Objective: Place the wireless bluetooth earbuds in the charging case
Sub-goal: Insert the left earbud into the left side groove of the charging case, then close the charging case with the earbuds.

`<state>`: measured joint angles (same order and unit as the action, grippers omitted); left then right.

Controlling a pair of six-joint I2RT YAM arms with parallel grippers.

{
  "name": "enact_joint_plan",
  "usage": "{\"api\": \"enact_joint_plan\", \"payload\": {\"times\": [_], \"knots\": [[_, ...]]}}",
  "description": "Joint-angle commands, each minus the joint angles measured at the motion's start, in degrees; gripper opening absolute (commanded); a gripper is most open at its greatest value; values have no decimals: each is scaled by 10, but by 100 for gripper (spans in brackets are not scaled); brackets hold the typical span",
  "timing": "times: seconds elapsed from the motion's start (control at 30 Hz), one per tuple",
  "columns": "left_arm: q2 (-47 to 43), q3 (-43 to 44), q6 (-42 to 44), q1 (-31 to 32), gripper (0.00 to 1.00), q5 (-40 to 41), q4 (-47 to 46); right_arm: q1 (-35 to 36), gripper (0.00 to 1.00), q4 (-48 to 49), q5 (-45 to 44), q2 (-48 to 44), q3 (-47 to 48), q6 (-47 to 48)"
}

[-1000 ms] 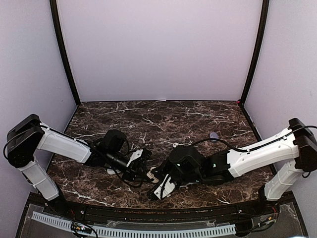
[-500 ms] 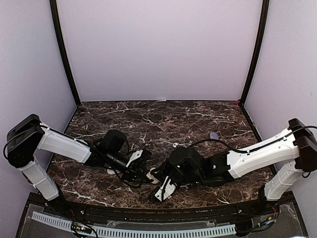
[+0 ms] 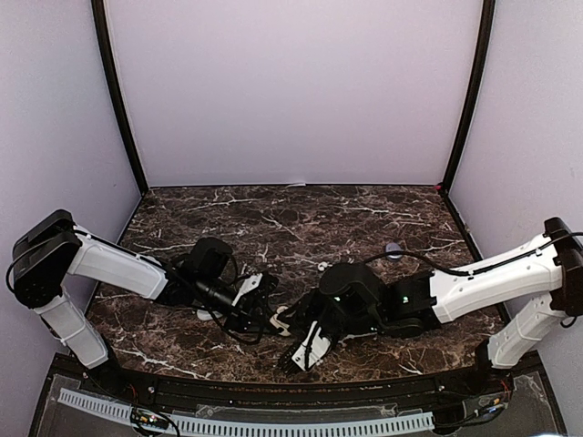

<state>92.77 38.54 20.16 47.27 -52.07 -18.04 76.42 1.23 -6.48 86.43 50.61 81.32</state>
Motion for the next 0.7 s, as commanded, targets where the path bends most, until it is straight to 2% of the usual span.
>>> {"api": "enact_joint_plan", "payload": {"times": [0.0,0.13,0.27,0.4,0.53,0.57,0.67], "knots": [[-22,-3,4,2,13,-16,-16,-6,34,-12,24,-19,-4,-16],[-23,-10,3,2,13,-16,-24,-14,34,-12,40,-32,-4,-38],[-31,-29,6,2,13,-16,-48,-34,34,13,92,-64,-10,-110],[-43,-49,24,3,12,-19,-69,-64,39,96,117,-95,-35,-229],[-60,-70,50,3,10,-30,-92,-80,43,195,56,-95,-66,-373],[-64,-71,57,3,10,-30,-91,-83,41,211,34,-92,-71,-411],[-71,-69,72,3,10,-26,-82,-90,10,222,-14,-73,-68,-490]]}}
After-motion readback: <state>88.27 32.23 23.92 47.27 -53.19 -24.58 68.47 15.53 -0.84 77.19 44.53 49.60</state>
